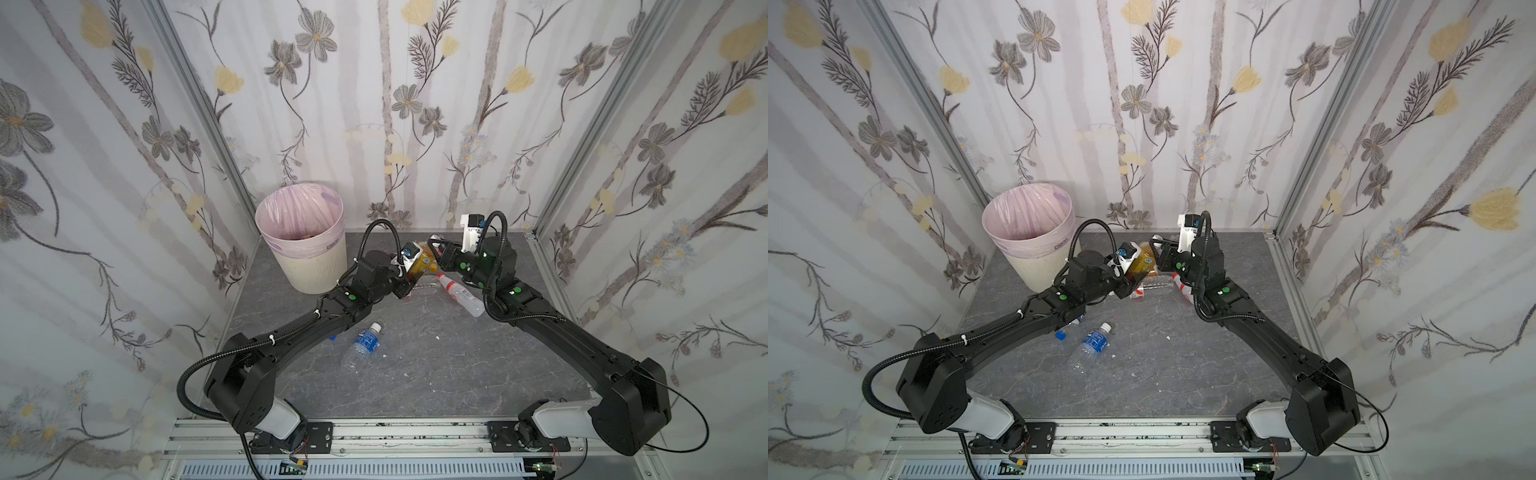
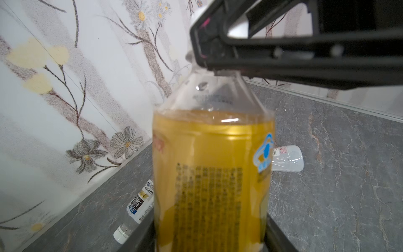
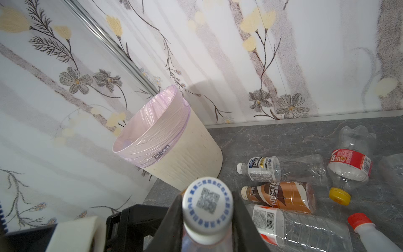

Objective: Throw the plastic bottles in the bin
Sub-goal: 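Carry the tea bottle over the bin with the left gripper while the right opens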

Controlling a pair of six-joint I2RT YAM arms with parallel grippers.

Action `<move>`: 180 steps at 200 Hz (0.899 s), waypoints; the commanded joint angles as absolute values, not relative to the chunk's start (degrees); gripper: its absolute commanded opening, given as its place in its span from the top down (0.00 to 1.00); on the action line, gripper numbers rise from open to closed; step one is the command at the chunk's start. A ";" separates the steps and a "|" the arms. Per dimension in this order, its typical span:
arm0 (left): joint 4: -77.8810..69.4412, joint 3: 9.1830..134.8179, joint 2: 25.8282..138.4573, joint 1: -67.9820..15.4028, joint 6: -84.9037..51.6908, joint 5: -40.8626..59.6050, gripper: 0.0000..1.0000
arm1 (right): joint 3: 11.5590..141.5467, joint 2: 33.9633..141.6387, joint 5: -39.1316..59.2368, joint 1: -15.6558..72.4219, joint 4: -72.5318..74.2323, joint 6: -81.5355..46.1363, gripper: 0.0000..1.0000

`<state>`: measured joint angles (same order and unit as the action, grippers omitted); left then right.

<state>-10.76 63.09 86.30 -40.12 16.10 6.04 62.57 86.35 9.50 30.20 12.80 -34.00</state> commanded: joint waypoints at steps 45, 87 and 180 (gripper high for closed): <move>-13.44 63.46 85.73 -39.23 12.37 5.05 0.44 | 63.76 84.84 11.97 29.92 13.45 -34.57 0.44; -12.40 64.85 84.30 -36.65 8.98 1.74 0.44 | 62.14 80.18 10.85 27.51 12.49 -34.54 0.22; -22.97 86.41 72.33 -28.62 24.40 -13.17 0.39 | 55.15 73.50 9.08 23.94 11.84 -34.28 0.00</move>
<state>-14.00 83.24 73.12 -31.22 18.15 -8.47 56.49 74.04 9.50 24.08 10.85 -34.22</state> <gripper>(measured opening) 0.608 0.997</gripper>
